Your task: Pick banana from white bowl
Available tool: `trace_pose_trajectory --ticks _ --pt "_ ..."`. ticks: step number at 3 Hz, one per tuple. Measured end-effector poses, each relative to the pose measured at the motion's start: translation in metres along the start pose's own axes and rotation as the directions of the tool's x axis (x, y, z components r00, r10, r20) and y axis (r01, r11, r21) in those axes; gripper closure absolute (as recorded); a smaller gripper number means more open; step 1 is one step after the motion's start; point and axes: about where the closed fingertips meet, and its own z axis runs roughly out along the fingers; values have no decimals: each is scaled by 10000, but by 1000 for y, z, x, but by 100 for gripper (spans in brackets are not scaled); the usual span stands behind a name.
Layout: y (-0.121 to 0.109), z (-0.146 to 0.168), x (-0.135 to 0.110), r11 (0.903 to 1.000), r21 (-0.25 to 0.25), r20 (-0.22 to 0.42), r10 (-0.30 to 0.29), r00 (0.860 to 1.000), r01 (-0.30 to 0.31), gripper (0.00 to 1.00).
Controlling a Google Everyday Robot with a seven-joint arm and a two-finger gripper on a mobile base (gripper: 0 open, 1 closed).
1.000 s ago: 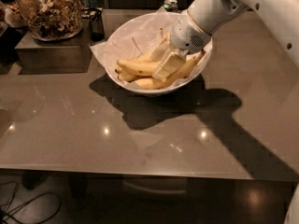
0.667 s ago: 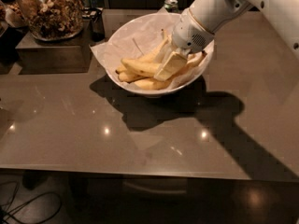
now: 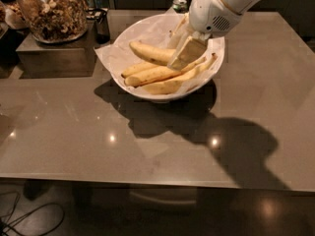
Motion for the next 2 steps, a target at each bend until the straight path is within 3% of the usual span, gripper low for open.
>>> trace_pose_trajectory --ticks 1,2 --pt "21 -35 -20 9974 692 -162 -187 9997 198 100" --pt "59 -57 -38 9893 1334 315 -633 9975 586 100"
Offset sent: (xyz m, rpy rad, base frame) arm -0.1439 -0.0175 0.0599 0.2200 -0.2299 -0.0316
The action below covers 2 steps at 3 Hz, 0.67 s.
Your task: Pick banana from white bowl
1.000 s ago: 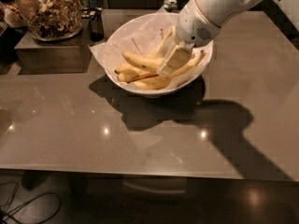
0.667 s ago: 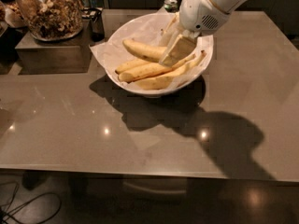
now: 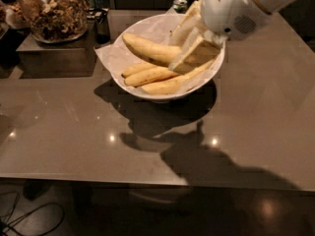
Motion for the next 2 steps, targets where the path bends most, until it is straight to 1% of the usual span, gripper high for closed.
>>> trace_pose_trajectory --ticks 1,2 --pt "32 1 1 9974 723 1043 -154 9944 78 100" --pt "39 -15 14 9928 1197 1360 -66 9907 -98 100"
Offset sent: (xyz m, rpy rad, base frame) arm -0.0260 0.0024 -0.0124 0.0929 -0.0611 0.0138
